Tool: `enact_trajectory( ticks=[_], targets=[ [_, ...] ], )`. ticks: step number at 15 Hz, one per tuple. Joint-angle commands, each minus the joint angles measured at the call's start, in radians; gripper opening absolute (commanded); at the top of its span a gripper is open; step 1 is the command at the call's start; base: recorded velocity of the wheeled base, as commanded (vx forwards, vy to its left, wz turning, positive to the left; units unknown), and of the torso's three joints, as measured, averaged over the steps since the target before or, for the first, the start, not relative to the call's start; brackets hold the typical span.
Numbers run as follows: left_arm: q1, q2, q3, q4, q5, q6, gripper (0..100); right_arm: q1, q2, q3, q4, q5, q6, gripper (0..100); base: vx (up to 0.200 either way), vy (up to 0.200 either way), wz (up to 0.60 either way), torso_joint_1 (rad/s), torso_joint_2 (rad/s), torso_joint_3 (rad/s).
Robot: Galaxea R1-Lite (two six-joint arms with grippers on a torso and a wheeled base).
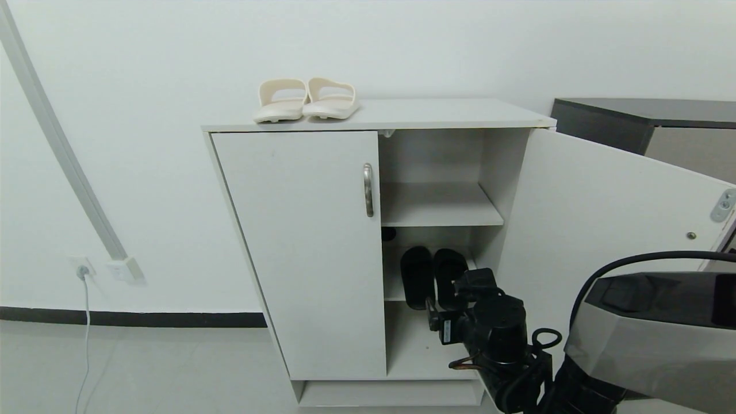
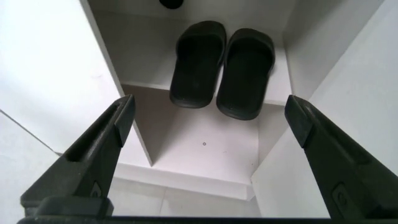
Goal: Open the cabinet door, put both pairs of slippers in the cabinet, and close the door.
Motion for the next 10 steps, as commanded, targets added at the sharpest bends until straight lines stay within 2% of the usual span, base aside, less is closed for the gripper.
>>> enact_trajectory(
  ticks=[1, 10],
  targets=[
    [0.0, 0.001, 0.0, 0.0, 0.0, 0.0, 0, 0.002, 0.004, 0.0, 0.0, 0.0, 0.0, 100, 0.0, 0.2, 0.0, 0.002, 0.0, 0.002],
    [0.0, 0.001, 0.0, 0.0, 0.002, -0.001, 0, 0.003, 0.004, 0.035, -0.043, 0.002, -0.012, 100, 0.0, 0.2, 0.0, 0.006, 0.0, 0.004]
  ],
)
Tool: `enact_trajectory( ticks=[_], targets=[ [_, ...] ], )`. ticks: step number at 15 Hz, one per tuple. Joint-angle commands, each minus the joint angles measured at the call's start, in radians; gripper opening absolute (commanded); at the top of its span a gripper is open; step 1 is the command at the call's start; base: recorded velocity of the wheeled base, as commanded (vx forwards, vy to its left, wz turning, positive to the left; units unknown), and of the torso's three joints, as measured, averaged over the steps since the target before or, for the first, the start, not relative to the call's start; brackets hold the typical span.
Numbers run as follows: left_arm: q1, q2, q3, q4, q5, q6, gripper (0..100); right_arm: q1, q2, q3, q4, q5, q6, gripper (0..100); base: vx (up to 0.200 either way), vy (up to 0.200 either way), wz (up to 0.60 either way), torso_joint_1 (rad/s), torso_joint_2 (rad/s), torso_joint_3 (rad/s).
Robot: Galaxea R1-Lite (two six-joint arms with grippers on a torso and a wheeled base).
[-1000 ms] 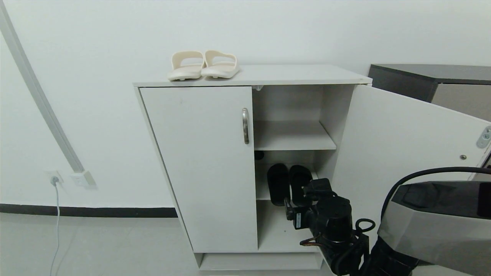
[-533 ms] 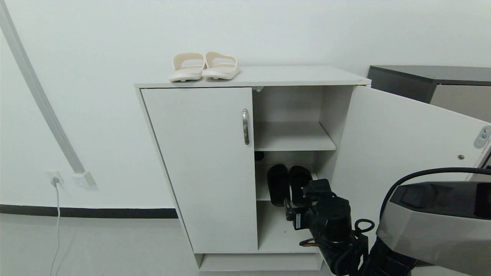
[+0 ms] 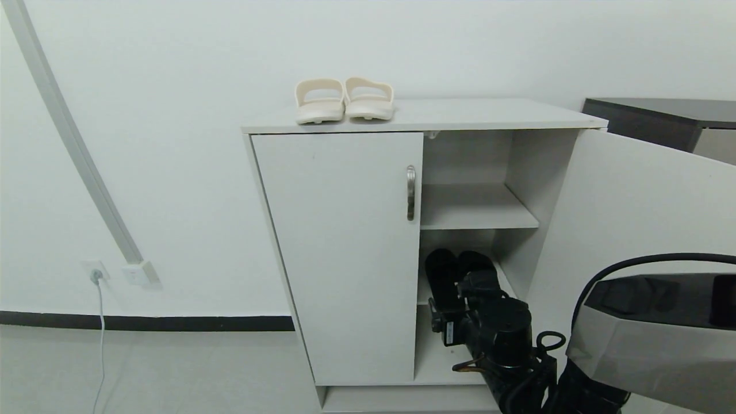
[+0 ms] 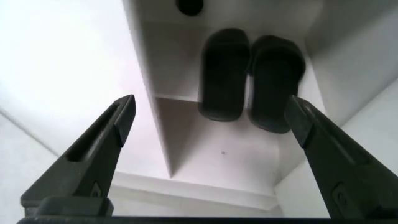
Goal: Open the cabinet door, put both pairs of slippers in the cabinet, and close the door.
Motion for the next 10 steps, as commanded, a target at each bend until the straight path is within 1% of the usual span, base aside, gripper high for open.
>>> enact_trajectory(
  ticks=[1, 8, 10],
  targets=[
    [0.0, 0.001, 0.0, 0.0, 0.0, 0.0, 0, 0.002, 0.002, 0.015, -0.004, 0.0, -0.003, 100, 0.0, 0.2, 0.0, -0.002, 0.0, 0.002],
    [0.0, 0.001, 0.0, 0.0, 0.0, -0.002, 0, 0.011, 0.017, 0.031, -0.05, 0.014, -0.04, 100, 0.0, 0.2, 0.0, 0.001, 0.0, 0.004],
    [0.0, 0.001, 0.0, 0.0, 0.0, -0.002, 0, 0.011, 0.02, 0.03, -0.06, 0.017, -0.055, 100, 0.0, 0.0, 0.0, 0.0, 0.0, 0.0]
  ],
)
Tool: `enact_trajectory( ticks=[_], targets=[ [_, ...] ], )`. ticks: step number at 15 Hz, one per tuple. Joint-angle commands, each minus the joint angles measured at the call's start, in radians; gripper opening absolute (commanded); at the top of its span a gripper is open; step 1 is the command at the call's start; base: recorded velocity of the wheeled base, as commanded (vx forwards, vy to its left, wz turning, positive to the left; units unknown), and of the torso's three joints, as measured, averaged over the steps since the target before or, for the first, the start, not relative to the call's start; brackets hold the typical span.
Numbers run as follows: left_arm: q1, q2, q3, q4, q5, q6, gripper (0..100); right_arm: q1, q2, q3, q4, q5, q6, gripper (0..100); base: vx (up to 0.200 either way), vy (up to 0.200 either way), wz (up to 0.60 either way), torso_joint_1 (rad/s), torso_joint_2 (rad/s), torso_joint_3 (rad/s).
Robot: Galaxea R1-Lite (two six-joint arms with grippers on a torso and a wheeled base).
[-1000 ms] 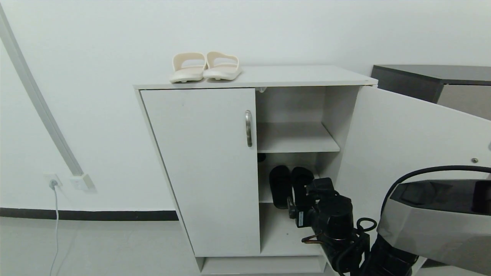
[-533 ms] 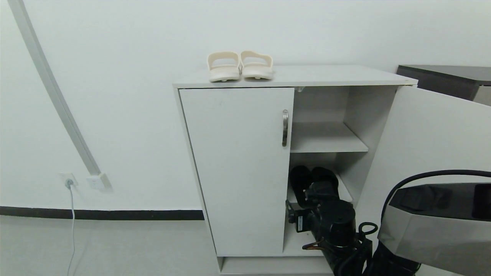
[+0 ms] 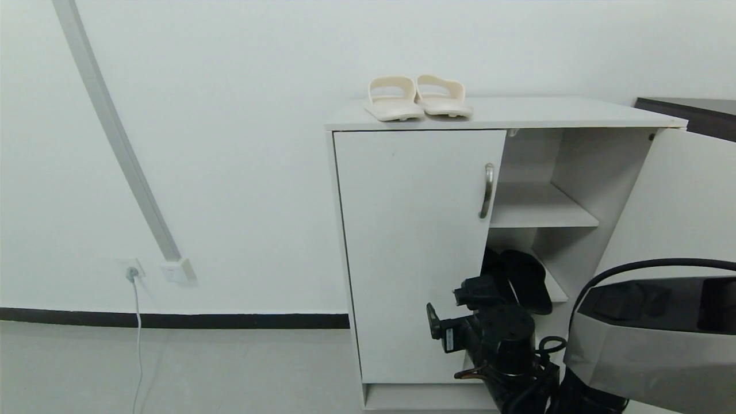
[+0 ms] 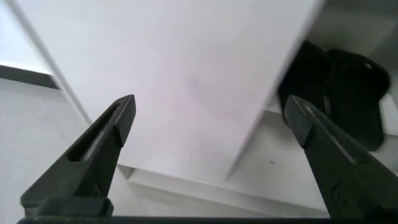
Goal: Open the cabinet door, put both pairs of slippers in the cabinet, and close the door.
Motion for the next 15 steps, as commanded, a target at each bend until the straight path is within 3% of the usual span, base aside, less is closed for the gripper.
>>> enact_trajectory(
  ticks=[1, 6, 15],
  targets=[
    [0.0, 0.001, 0.0, -0.001, 0.0, 0.002, 0, 0.001, 0.01, 0.001, -0.028, -0.001, -0.011, 100, 0.0, 0.0, 0.0, 0.0, 0.0, 0.0],
    [0.0, 0.001, 0.0, -0.001, 0.0, 0.002, 0, -0.001, 0.023, 0.006, -0.101, 0.002, -0.025, 100, 0.0, 0.0, 0.0, 0.0, 0.0, 0.0],
    [0.0, 0.001, 0.0, -0.001, 0.0, 0.002, 0, -0.004, 0.03, 0.01, -0.103, 0.008, -0.04, 100, 0.0, 0.0, 0.0, 0.0, 0.0, 0.0]
  ],
)
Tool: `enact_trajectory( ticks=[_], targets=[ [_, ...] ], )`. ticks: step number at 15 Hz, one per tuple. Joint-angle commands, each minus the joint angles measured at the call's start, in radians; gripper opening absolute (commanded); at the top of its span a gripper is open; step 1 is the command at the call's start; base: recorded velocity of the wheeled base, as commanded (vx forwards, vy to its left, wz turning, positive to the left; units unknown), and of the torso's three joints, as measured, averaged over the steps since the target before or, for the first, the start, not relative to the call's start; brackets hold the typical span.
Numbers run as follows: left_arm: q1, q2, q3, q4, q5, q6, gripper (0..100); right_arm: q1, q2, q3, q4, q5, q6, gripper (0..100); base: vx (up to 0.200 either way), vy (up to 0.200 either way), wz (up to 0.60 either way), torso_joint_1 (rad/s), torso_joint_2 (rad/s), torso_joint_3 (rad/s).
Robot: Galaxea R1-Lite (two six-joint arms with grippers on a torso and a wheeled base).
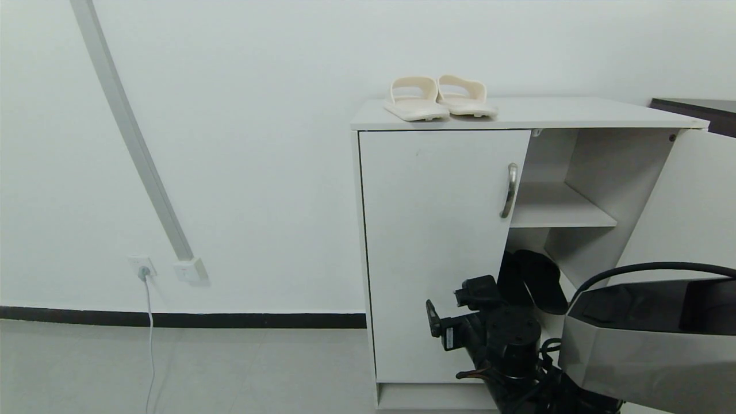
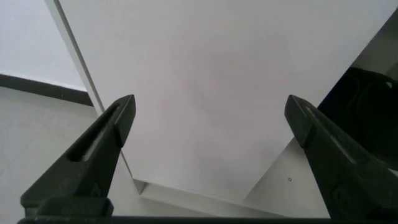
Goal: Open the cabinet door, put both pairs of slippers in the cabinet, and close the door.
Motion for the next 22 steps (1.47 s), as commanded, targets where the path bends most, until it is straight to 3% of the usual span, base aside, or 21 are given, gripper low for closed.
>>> enact_trajectory(
  ticks=[1, 9, 22],
  targets=[
    [0.0, 0.001, 0.0, 0.0, 0.0, 0.0, 0, 0.0, 0.002, -0.001, -0.001, 0.0, 0.0, 100, 0.0, 0.0, 0.0, 0.0, 0.0, 0.0],
    [-0.002, 0.001, 0.0, 0.0, 0.0, 0.0, 0, 0.0, 0.003, -0.001, -0.001, 0.0, -0.001, 100, 0.0, 0.0, 0.0, 0.057, -0.31, -0.257],
    [0.0, 0.001, 0.0, 0.0, 0.0, 0.001, 0, 0.0, 0.011, -0.005, -0.001, 0.0, -0.006, 100, 0.0, 0.0, 0.0, 0.165, -0.48, -0.322]
  ],
)
